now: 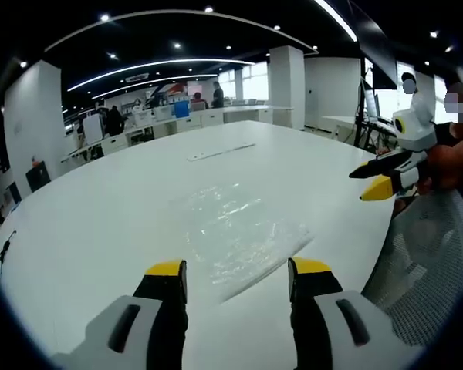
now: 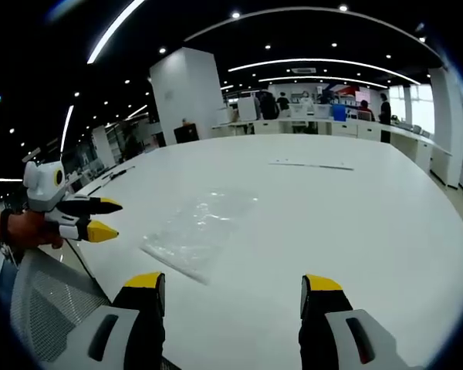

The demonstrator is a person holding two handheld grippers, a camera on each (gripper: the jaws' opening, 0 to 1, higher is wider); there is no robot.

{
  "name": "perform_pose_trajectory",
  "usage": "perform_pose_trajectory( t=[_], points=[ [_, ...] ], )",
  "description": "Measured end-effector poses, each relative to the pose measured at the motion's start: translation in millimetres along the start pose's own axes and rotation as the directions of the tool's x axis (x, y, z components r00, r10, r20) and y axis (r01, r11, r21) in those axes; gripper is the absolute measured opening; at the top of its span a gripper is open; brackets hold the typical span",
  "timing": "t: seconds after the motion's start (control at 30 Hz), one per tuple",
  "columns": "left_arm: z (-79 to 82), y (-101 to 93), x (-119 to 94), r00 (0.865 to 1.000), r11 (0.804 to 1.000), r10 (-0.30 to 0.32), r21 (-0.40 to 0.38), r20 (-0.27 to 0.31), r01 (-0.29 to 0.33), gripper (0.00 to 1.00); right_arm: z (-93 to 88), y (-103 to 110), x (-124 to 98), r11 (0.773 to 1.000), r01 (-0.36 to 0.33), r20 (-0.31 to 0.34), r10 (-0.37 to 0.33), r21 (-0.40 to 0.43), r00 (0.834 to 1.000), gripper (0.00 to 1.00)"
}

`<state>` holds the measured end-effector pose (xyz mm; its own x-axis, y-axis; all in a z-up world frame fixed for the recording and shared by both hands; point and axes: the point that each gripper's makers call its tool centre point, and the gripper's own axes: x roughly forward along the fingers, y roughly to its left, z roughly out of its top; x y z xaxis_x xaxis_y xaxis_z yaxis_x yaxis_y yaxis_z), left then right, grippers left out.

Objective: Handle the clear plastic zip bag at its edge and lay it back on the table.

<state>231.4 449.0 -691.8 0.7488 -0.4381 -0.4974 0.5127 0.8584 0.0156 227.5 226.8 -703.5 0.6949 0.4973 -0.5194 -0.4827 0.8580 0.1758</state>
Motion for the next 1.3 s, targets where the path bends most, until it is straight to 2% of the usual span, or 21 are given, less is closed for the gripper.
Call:
perform_pose_trajectory(
  t=[1.3],
  points=[
    [-5.4, -1.2, 1.4, 1.000, 1.000, -0.009, -0.017, -0.019, 0.009, 0.53, -3.8, 3.2, 1.3, 1.000, -0.012, -0.018, 0.012, 0.003, 1.000, 0.71]
  ],
)
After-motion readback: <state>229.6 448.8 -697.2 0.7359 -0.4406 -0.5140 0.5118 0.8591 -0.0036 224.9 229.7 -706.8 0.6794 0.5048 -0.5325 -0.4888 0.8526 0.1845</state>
